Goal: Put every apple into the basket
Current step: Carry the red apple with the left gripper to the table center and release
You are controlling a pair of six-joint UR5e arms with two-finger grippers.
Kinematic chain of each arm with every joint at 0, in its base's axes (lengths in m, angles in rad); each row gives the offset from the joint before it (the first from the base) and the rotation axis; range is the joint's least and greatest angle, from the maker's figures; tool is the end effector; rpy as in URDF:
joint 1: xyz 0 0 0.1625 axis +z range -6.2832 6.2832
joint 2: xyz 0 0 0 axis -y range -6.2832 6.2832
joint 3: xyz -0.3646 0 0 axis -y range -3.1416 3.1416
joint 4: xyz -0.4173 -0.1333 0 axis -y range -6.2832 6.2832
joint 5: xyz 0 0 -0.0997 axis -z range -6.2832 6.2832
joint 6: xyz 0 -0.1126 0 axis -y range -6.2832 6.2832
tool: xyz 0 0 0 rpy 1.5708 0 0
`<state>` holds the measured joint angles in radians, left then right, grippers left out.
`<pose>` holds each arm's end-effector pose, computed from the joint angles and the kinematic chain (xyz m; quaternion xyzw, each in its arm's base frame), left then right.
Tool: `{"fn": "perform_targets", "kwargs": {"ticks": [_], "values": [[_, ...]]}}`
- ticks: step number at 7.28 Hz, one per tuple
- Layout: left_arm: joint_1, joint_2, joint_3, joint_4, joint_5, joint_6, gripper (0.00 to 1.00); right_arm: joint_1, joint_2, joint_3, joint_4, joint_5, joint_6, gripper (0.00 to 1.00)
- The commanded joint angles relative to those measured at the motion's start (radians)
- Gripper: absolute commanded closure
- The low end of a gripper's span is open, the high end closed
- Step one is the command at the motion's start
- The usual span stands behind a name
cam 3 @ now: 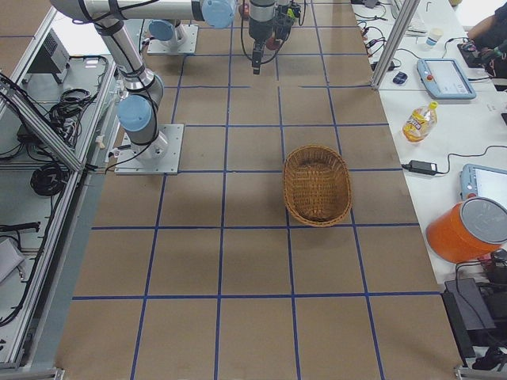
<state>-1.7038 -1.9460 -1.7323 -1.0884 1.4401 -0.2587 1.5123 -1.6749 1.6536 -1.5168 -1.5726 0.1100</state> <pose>-0.2243 -0.5609 0.1715 0.0644 -0.9954 -0.0393 0.0588 0.1051 -0.4823 0.4182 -0.0841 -0.9963 -0.0163 0.0013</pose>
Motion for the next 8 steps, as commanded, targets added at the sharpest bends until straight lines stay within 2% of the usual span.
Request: {"fn": "perform_targets", "kwargs": {"ticks": [1, 2, 3, 4, 5, 6, 7, 8], "values": [[-0.15, -0.115, 0.069, 0.114, -0.003, -0.144, 1.0, 0.0, 0.004, 0.002, -0.002, 0.002, 0.011, 0.0], [-0.157, -0.154, 0.069, 0.172, -0.003, -0.149, 1.0, -0.001, 0.007, 0.002, -0.008, -0.003, 0.008, 0.0], [-0.168, -0.178, 0.069, 0.218, -0.003, -0.151, 0.93, -0.001, 0.023, 0.002, -0.009, -0.01, -0.001, 0.0], [-0.169, -0.185, 0.071, 0.228, -0.006, -0.148, 0.01, -0.001, 0.061, 0.002, -0.017, -0.006, -0.004, 0.0], [-0.166, -0.171, 0.085, 0.217, -0.027, -0.142, 0.0, -0.001, 0.099, -0.003, -0.025, -0.004, -0.001, 0.0], [-0.146, -0.131, 0.101, 0.147, -0.105, -0.133, 0.0, 0.005, 0.116, -0.002, -0.045, 0.006, 0.016, 0.0], [-0.066, -0.064, 0.112, 0.028, -0.077, -0.054, 0.0, 0.009, 0.142, -0.014, -0.08, 0.006, 0.017, 0.0], [0.072, -0.003, 0.114, -0.079, -0.054, 0.16, 0.0, 0.025, 0.173, -0.011, -0.148, 0.029, 0.034, 0.0]]}}
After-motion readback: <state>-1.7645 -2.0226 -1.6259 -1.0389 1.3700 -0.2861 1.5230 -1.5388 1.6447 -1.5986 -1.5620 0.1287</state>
